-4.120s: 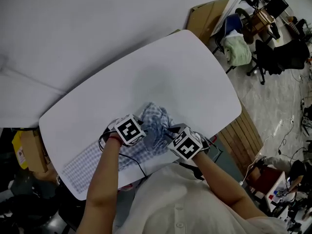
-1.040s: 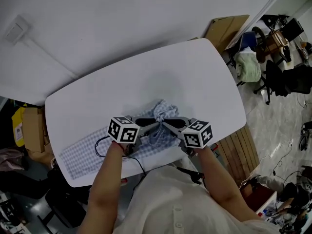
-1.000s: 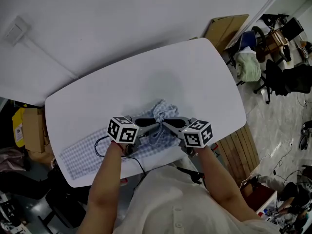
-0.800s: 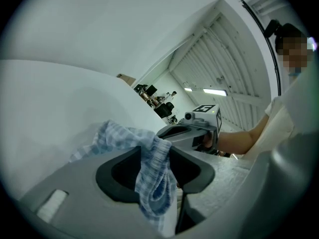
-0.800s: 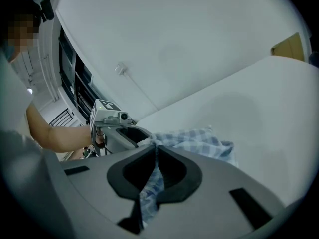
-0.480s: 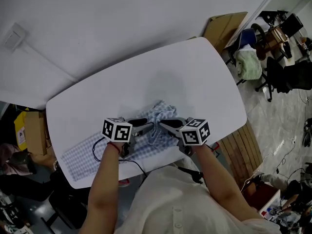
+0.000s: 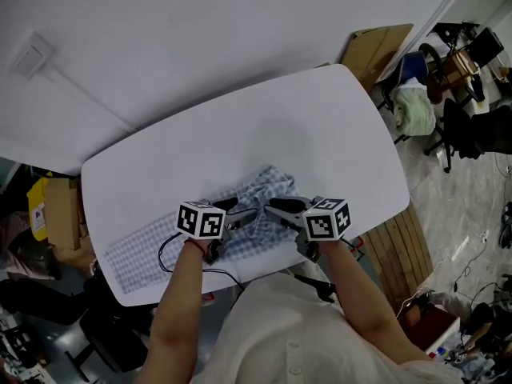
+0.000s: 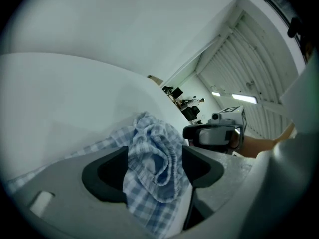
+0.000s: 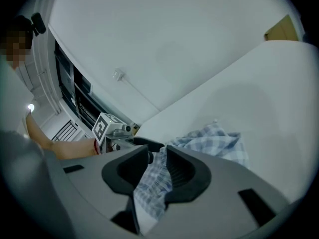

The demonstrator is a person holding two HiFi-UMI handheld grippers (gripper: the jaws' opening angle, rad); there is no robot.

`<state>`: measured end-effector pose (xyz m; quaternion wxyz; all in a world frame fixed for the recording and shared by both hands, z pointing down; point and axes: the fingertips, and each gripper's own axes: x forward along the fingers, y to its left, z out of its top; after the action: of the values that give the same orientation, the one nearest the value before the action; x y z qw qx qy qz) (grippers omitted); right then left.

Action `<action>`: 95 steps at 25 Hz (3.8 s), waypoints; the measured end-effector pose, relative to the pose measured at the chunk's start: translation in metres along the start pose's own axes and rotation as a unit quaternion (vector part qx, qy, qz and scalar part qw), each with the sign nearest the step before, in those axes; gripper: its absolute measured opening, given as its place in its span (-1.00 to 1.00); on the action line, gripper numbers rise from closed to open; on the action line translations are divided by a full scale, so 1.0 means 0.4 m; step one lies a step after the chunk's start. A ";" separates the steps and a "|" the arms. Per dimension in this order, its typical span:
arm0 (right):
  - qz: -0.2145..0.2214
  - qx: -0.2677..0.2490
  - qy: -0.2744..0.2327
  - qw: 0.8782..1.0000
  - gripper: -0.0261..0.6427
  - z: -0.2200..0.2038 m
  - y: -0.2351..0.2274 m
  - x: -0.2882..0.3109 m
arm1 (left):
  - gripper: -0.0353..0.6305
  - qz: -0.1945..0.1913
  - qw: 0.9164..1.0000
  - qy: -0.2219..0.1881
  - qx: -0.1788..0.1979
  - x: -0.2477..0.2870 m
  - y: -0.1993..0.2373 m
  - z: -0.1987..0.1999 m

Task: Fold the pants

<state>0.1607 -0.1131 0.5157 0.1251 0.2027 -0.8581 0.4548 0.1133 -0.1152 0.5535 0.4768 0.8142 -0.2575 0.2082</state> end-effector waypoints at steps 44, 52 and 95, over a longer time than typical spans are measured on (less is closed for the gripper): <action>-0.271 -0.190 -0.045 0.942 -0.28 -0.062 0.072 -0.171 | -0.68 -0.017 0.996 0.029 -0.077 0.117 -0.235 0.180; -0.262 -0.007 -0.143 0.955 -0.29 0.037 -0.021 -0.328 | -0.68 0.004 0.993 -0.021 -0.119 0.187 -0.285 0.219; -0.199 -0.071 0.009 0.977 -0.38 0.134 -0.387 -0.624 | -0.30 0.012 0.966 0.105 -0.236 0.603 -0.441 0.298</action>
<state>0.4517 -0.1774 0.4994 0.2351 0.3554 -0.8297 0.3606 0.4218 -0.2010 0.5219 0.6774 0.6489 -0.2580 0.2312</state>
